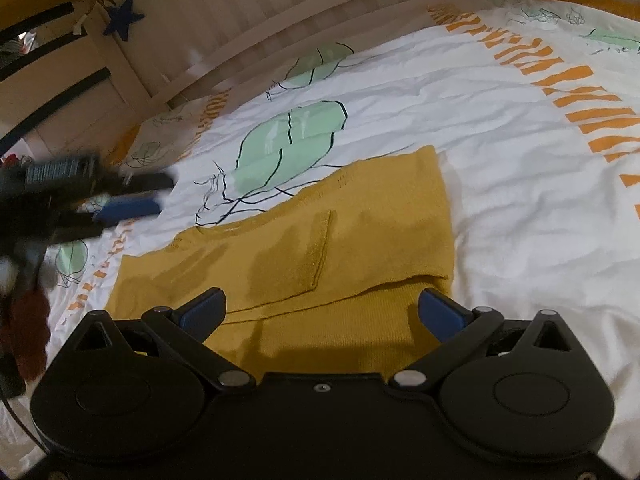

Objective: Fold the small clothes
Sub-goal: 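Lay the sleeve down along the folded side and open the left gripper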

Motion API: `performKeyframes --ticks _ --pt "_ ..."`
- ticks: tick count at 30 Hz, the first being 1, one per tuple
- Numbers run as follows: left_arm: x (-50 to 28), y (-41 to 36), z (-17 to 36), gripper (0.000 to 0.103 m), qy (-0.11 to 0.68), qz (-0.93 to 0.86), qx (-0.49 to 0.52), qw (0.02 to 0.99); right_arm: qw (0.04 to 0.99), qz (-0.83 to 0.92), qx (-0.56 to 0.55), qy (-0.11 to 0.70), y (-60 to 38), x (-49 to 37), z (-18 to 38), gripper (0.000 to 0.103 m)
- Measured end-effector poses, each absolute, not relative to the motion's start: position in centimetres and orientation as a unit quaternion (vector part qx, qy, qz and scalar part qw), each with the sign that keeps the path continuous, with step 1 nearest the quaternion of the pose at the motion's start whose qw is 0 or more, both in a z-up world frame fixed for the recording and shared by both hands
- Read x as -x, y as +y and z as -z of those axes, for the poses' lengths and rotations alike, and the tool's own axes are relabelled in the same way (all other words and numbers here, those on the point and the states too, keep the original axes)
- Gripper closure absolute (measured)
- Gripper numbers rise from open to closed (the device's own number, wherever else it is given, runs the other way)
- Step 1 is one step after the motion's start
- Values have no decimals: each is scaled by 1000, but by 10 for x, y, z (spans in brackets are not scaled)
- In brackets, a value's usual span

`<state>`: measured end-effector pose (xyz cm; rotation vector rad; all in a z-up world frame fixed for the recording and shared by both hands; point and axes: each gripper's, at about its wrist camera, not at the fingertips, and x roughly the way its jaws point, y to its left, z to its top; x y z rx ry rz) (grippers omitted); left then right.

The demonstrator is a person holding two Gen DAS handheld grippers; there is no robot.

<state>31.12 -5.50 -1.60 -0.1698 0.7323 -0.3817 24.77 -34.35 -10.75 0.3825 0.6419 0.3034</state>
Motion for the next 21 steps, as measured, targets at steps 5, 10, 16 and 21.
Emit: performKeyframes --ticks 5,10,16,21 --pt "-286 -1 43 57 363 108 50 924 923 -151 -186 301 -342 -247 109 1" --pt "-268 44 70 57 381 42 39 923 925 -157 -183 294 -338 -246 110 1" --pt "-262 71 83 57 390 14 63 919 926 -163 -178 291 -331 -244 110 1" --pt "-263 78 90 57 391 1 74 917 925 -172 -167 294 -323 -249 106 1"
